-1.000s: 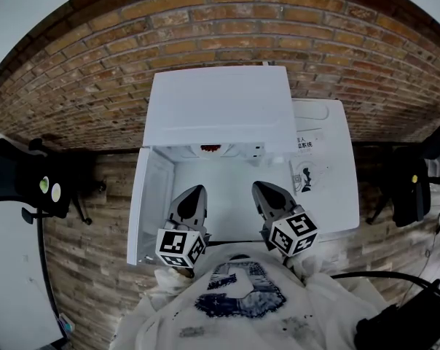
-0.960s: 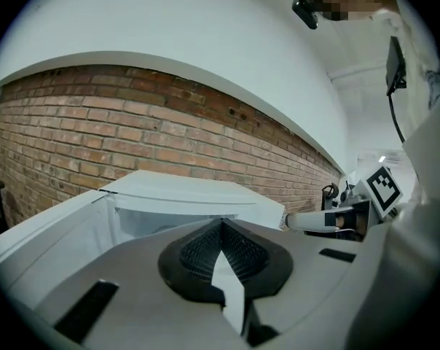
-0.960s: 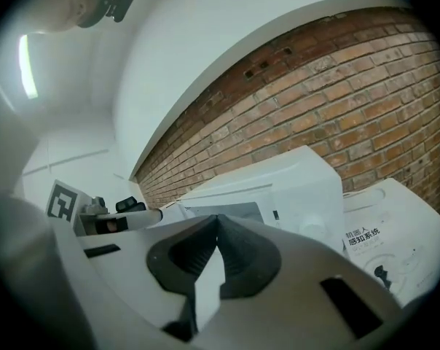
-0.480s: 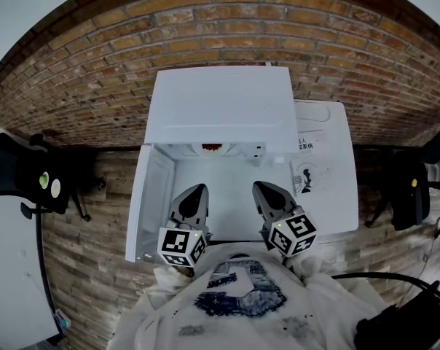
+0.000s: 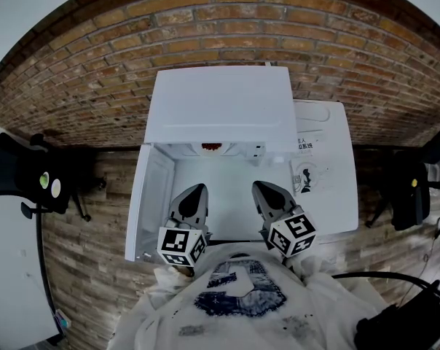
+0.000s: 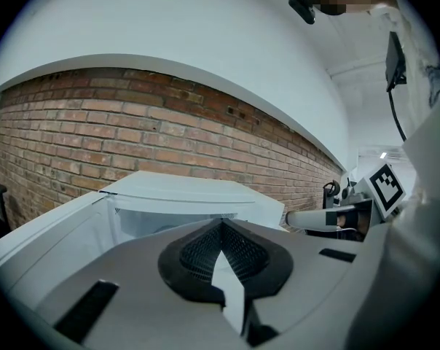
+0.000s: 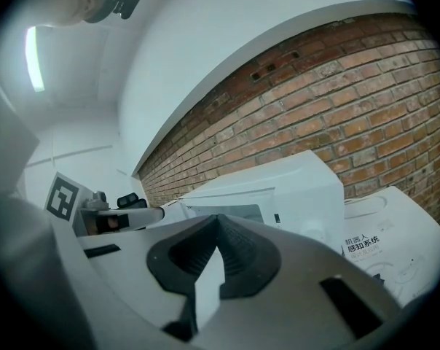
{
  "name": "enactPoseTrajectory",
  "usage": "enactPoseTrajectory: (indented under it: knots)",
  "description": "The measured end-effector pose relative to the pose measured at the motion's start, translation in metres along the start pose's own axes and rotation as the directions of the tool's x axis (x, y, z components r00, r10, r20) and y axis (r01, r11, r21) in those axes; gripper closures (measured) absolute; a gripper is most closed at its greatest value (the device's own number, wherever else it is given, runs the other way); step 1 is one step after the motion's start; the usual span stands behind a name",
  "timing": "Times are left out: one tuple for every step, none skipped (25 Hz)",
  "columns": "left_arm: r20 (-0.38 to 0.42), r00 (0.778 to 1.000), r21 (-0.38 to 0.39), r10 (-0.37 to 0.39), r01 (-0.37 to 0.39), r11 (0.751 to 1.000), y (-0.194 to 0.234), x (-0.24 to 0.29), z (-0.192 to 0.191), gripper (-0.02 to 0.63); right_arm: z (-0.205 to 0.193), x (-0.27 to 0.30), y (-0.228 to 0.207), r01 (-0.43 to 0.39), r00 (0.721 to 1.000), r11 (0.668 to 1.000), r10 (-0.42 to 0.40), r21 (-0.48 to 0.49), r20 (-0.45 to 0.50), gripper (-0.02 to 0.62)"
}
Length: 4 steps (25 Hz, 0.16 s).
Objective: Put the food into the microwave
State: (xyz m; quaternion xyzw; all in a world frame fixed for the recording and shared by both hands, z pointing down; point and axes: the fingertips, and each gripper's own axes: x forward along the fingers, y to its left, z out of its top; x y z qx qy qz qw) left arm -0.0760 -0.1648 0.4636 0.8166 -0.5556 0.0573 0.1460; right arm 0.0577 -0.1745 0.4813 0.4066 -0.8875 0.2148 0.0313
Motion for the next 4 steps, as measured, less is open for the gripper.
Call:
enactPoseTrajectory:
  knots:
    - [-0.001, 1.0, 0.0, 0.001, -0.001, 1.0, -0.0002, -0.0002, -0.0003, 0.598, -0.0002, -0.0005, -0.0002, 0.001, 1.0, 1.0, -0.001, 0.0, -0.001, 0.581]
    - [-0.002, 1.0, -0.001, 0.001, -0.001, 1.0, -0.0005, -0.0003, -0.0005, 0.598, -0.0004, -0.001, -0.0003, 0.001, 1.0, 1.0, -0.001, 0.001, -0.001, 0.581]
    - [-0.003, 1.0, -0.002, 0.001, -0.001, 1.0, -0.0007, -0.0004, -0.0007, 0.597, -0.0006, -0.0015, -0.0004, 0.001, 1.0, 1.0, -0.001, 0.001, -0.002, 0.581]
    - [-0.004, 1.0, -0.003, 0.001, -0.001, 1.0, -0.001, -0.0005, -0.001, 0.598, -0.0009, -0.0019, -0.0005, 0.001, 1.0, 1.0, -0.001, 0.002, -0.003, 0.581]
